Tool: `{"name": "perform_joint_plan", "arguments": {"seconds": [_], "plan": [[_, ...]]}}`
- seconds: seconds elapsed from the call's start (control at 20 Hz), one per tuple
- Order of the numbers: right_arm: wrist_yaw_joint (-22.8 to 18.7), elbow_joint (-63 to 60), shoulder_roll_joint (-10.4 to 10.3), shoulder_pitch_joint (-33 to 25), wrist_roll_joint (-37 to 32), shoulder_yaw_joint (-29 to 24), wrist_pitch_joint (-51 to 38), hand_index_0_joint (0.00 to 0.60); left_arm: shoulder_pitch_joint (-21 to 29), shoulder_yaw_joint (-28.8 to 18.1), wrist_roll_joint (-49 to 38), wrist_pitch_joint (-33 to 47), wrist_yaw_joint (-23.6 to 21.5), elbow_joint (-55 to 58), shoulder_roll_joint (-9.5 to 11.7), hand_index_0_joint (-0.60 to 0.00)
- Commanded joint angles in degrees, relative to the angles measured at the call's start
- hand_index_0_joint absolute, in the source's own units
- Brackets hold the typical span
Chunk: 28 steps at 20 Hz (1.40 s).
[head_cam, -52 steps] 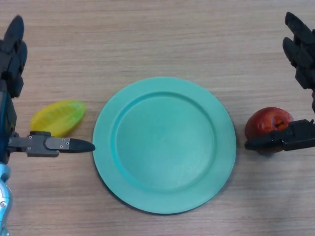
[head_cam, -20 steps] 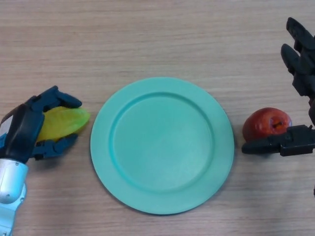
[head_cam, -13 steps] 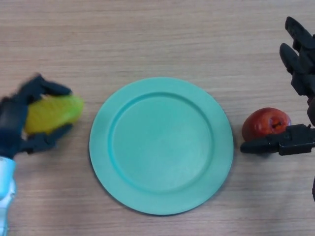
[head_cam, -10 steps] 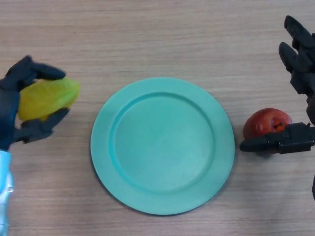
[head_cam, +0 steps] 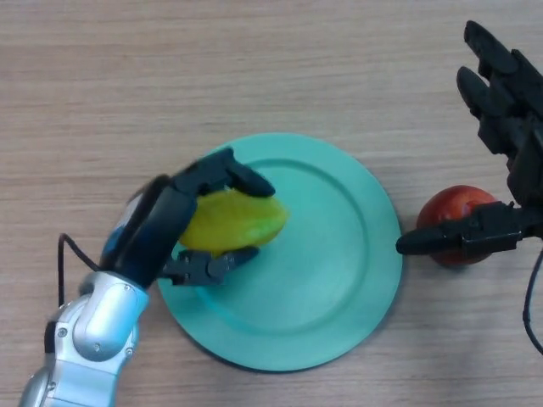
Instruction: Pick up the yellow starfruit and place it on the plate
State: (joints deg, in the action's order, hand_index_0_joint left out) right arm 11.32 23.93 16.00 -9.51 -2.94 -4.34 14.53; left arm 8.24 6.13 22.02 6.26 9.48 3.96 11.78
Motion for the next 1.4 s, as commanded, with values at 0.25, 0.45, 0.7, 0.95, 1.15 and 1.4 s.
{"name": "perform_joint_plan", "arguments": {"seconds": [0.25,0.45,0.7,0.95,1.15,1.4], "plan": [[-0.7,4.2,2.9,-2.3,-2.3,-5.4,-9.0,0.000,3.2,-3.2,-3.5,3.8,-4.5,1.5,0.3,-0.300],[-0.6,4.9,2.9,-1.0,-1.5,-6.0,-11.7,0.000,2.3,-3.2,-3.3,7.2,-3.5,4.0,0.4,0.000],[-1.7,3.9,3.0,-1.0,-0.7,-6.7,-14.2,0.000,1.2,-8.2,-16.5,3.2,-3.4,13.7,1.7,0.000],[-2.0,3.4,3.6,-1.4,-1.0,-7.1,-13.2,0.000,3.1,-17.1,-35.6,-0.9,-4.8,14.9,5.7,0.000],[-2.1,3.1,4.2,-1.8,1.0,-8.0,-14.1,0.000,1.4,-18.6,-38.1,-7.6,-1.8,15.6,7.5,0.000],[-3.2,3.8,3.3,-1.1,-0.7,-6.8,-12.7,0.000,1.5,-17.8,-35.9,-9.9,-6.1,17.4,6.8,0.000]]}}
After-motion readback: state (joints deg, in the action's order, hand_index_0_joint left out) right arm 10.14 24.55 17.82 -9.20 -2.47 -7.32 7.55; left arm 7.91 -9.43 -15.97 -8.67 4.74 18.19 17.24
